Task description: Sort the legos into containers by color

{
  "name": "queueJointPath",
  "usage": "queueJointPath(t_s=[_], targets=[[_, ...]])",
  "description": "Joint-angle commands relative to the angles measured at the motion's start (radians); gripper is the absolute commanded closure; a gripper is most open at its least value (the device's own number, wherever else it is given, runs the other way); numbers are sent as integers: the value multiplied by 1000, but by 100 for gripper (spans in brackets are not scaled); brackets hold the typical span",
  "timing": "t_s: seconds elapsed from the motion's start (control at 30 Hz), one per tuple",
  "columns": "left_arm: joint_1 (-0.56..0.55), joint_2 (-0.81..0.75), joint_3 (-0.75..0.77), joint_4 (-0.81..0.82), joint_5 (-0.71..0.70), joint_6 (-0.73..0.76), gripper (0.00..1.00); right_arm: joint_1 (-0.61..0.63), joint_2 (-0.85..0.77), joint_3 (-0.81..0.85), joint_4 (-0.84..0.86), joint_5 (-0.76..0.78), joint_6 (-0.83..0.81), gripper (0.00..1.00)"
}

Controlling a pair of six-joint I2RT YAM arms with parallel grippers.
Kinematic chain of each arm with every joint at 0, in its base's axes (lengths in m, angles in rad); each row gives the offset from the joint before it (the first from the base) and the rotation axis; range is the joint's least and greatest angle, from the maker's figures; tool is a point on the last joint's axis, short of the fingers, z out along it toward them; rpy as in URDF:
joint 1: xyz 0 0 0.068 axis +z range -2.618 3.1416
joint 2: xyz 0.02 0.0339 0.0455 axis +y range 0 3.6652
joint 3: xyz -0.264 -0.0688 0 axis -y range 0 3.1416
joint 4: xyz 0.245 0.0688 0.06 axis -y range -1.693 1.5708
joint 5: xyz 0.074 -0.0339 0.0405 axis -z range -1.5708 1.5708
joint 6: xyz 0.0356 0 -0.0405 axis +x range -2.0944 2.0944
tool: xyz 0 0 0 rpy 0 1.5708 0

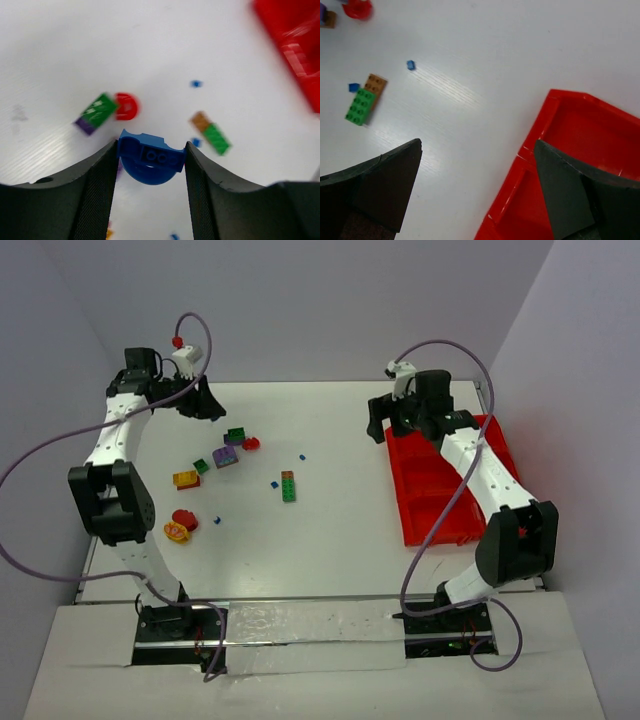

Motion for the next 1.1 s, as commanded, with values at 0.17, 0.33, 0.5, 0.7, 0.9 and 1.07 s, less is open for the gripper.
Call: queueJointPath(t_s=[0.17, 0.33, 0.5, 0.7, 0.9, 1.07], targets=[[-93, -183, -180, 25, 476, -67, 82, 186, -91, 64, 22, -70, -115, 0], [-178, -119, -93, -485, 627, 406, 83, 230, -89, 107, -42, -287, -282, 2], [-213, -95, -168, -681, 745, 617, 84, 258, -53, 190, -149, -500, -381, 4], [-271, -121, -208, -682, 804, 603, 85, 325, -39, 223, -220, -583, -449, 6], [-309, -173, -264, -630, 851, 539, 84, 429, 7, 289, -299, -599, -521, 8], [-333, -205, -287, -617, 859, 520, 83, 492, 34, 352, -345, -616, -559, 9]])
